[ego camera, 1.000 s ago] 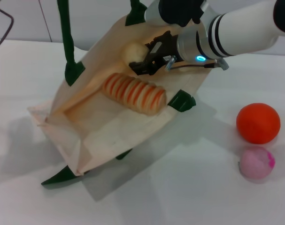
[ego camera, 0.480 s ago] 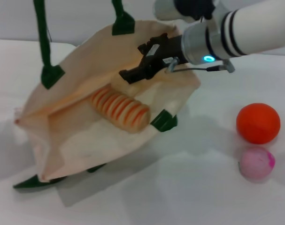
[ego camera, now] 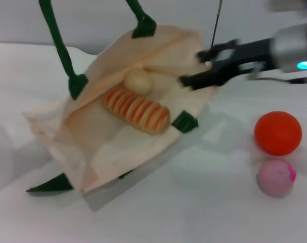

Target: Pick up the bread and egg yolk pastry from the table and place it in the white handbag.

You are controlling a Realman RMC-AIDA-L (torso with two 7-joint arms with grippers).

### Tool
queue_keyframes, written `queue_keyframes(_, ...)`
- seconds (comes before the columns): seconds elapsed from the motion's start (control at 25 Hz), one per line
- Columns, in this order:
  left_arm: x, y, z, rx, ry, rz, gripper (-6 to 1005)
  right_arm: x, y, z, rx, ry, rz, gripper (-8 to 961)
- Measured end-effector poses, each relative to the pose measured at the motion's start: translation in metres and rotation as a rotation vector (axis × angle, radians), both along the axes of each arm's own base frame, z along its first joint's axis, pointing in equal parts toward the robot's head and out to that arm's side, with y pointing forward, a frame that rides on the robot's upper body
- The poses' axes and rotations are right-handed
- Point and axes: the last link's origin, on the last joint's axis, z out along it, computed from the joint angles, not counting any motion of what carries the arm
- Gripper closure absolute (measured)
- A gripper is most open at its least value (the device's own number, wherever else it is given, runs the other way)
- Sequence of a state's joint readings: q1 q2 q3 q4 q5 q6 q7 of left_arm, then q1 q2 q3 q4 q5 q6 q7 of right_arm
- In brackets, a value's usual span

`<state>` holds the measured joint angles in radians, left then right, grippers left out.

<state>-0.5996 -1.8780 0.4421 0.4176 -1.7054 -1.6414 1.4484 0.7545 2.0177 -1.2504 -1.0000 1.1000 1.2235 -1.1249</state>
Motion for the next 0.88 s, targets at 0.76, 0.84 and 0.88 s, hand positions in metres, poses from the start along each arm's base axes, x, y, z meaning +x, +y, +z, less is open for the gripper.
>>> queue_keyframes(0.76,-0.025,0.024,-0.055,0.224,0.296,0.191,648,0.079,0.012,0.057,0.483,0.491,0.028,56)
queue_keyframes(0.84,-0.029,0.021,-0.06,0.301,0.319,0.21,568,0.088,0.014,0.054,0.556,0.488,0.015,57)
queue_keyframes(0.88,-0.031,0.018,-0.063,0.346,0.331,0.22,532,0.094,0.014,0.053,0.607,0.498,0.009,57)
